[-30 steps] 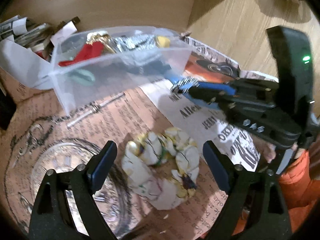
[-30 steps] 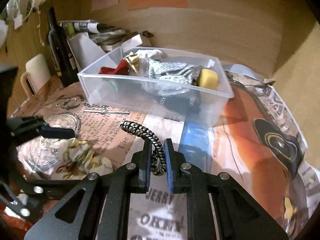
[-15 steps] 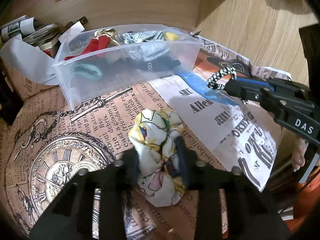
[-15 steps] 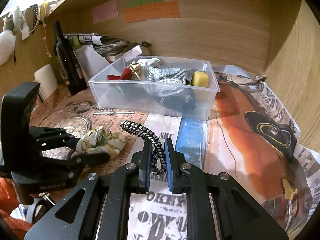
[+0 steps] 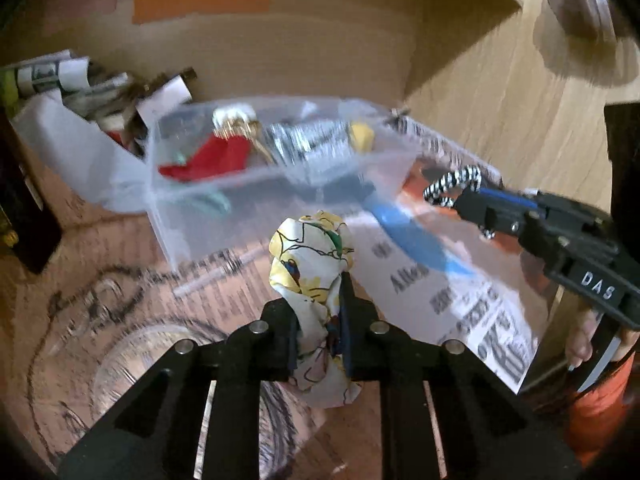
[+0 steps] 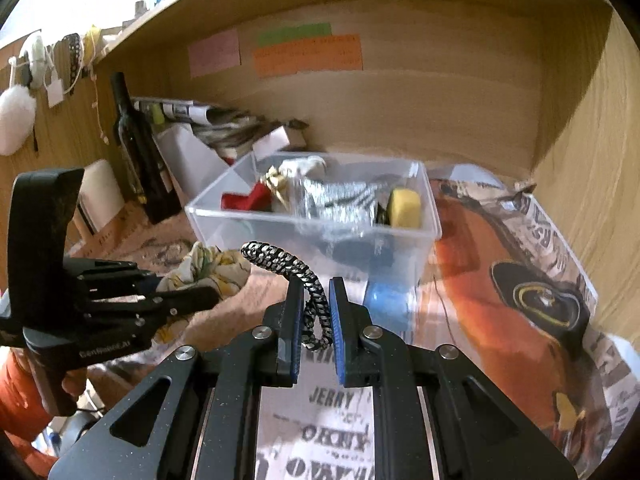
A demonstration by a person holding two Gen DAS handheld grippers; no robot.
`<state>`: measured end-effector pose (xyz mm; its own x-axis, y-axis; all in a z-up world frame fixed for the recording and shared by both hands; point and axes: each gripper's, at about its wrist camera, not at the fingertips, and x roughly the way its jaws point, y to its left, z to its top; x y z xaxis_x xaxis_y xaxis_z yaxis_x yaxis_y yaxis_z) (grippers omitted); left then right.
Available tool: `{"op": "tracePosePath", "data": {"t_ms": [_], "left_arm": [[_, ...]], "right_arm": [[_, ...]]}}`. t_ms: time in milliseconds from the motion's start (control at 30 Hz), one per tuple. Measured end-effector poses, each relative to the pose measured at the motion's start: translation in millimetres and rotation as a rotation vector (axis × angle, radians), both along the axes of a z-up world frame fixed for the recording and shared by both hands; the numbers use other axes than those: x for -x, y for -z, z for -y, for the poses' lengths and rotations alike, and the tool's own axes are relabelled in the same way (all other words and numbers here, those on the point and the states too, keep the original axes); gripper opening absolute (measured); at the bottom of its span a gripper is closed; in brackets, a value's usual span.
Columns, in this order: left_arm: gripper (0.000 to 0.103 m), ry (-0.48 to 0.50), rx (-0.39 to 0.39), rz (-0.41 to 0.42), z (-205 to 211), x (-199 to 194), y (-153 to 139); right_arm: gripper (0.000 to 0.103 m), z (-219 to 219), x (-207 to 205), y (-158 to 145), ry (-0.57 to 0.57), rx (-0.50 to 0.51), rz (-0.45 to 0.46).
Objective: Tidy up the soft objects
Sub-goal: 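Grasp the cream floral scrunchie with the left tool while the right tool holds the hair tie, then carry the scrunchie and hair tie over the box and open both tools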
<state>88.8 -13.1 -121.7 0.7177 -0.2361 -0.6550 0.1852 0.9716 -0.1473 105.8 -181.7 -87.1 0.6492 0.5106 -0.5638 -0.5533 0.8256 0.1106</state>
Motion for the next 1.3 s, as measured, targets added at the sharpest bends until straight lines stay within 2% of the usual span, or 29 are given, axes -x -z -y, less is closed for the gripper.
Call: {"op": "tracePosePath", "data": {"t_ms": [333,633,867,1167,1300], "left_arm": [[0.016,-0.052,0.016,0.108,-24.4,-24.1,-46.1],[0.016,-0.087,0.017,0.137,-40.3,-60.5,-65.7],[0.017,-0.129,-0.001,0.090,-50.5,-93.1,-53.4],[0.017,-0.142,0.015,-0.027,-60.5,-124.4,-15.7],[0.024,-0.125,0.013,-0.047,-59.7,-125.1,-10.9]], "right_arm": [[0.012,-8.4,-23.0,-30.7,0.000,-0.050,0.074],[0.012,-22.9,-59.8,-38.8,-0.007,-0.058,0.083],[0.012,-42.7,-91.0,-23.1,-0.036,-0.037,0.022],[0.012,-65.5,-120.2,12.9,-0.071,0.013,-0.097],[0.016,-71.3,-120.5,21.2,-0.086,0.063,-0.103]]}}
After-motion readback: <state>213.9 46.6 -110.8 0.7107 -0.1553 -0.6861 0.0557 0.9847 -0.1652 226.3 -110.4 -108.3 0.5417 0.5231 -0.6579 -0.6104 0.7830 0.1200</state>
